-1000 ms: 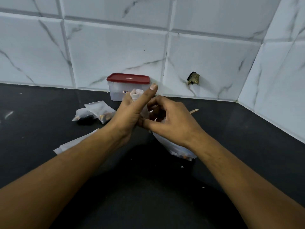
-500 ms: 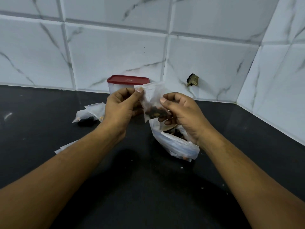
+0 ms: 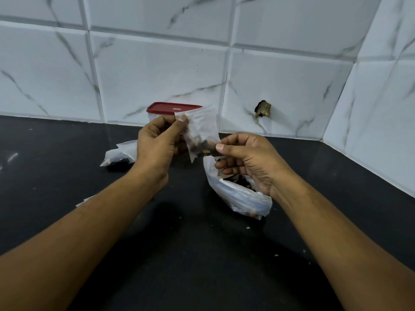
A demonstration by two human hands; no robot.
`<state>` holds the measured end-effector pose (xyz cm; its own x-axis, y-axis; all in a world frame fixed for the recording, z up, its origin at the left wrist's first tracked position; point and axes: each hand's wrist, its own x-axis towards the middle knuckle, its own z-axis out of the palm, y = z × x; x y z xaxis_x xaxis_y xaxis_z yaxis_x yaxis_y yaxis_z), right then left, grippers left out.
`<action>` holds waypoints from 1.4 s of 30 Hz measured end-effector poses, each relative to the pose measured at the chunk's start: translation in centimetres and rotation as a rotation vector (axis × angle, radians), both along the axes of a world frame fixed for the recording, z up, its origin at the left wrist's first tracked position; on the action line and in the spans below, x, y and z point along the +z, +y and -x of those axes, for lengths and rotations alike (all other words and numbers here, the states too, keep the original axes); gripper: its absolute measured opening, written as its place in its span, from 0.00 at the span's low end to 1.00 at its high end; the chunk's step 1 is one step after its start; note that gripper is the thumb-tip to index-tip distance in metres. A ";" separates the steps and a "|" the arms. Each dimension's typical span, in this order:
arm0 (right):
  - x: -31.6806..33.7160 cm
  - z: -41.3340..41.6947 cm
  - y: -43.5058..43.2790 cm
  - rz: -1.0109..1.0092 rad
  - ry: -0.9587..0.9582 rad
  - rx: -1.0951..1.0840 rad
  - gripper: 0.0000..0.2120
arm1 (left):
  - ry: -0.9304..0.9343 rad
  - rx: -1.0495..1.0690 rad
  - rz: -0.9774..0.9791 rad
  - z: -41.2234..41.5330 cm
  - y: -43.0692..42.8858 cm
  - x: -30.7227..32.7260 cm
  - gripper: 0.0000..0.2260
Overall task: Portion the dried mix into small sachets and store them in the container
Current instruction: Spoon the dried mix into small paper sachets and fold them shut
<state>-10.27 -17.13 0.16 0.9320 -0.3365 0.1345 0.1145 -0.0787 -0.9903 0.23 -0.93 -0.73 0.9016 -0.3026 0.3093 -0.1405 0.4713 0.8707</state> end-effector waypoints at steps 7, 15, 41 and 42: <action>-0.2 -0.2 -0.2 0.123 -0.027 -0.042 0.04 | -0.008 0.018 -0.018 -0.1 0.1 0.0 0.04; 0.0 0.0 0.4 0.055 -0.140 0.003 0.12 | -0.091 -0.105 -0.091 0.6 0.0 -0.1 0.03; 0.0 -0.3 0.1 -0.022 -0.224 -0.092 0.03 | -0.186 -0.180 -0.182 -0.1 -0.4 -1.1 0.06; -0.1 -0.3 0.1 -0.018 -0.228 -0.094 0.03 | -0.182 -0.182 -0.177 0.0 -0.4 -1.1 0.05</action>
<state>-9.97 -17.05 0.10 0.8428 -0.4242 0.3313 0.3285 -0.0822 -0.9409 0.28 -1.34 -1.80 0.7621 -0.5179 0.3886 -0.2288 0.3461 0.9099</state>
